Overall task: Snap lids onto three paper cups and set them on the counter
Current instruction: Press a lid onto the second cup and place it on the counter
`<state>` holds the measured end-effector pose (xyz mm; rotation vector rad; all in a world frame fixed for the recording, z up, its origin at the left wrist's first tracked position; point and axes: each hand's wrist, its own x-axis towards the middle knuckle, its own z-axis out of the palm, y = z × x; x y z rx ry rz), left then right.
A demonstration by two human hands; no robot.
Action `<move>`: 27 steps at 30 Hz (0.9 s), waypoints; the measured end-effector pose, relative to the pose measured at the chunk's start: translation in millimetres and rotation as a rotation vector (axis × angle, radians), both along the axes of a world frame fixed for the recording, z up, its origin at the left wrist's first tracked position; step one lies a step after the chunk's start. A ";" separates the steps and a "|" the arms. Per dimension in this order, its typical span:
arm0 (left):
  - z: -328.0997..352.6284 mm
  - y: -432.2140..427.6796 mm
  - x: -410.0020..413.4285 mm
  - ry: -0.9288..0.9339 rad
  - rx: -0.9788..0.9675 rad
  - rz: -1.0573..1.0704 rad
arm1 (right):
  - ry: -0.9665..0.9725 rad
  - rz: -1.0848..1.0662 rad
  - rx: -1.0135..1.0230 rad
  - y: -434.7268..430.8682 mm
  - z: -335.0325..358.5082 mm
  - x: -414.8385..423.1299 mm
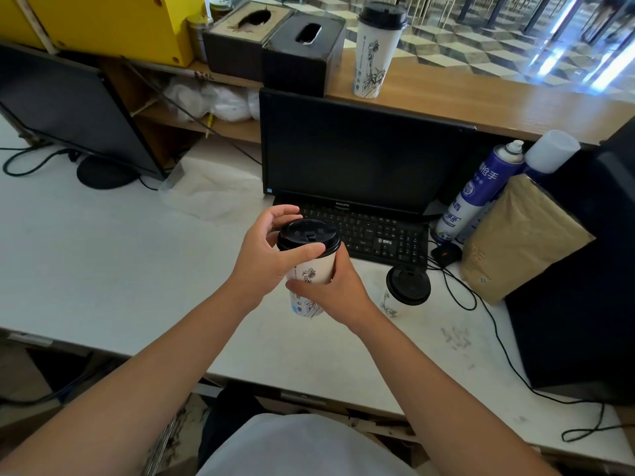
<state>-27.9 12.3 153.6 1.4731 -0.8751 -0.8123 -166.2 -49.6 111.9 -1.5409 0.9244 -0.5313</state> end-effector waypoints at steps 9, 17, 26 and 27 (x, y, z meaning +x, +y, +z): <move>-108.2 10.1 30.4 -0.105 0.330 0.142 | 0.067 -0.074 0.065 -5.3 -16.2 -14.1; -244.9 68.1 49.8 -0.882 0.940 -0.011 | 0.204 -0.090 0.048 -9.0 -39.6 -19.9; -255.0 71.9 44.7 -0.975 0.888 0.045 | 0.250 -0.091 0.003 -12.2 -54.0 -12.3; -255.0 71.8 44.9 -0.972 0.883 0.048 | 0.251 -0.090 -0.001 -12.0 -54.2 -10.7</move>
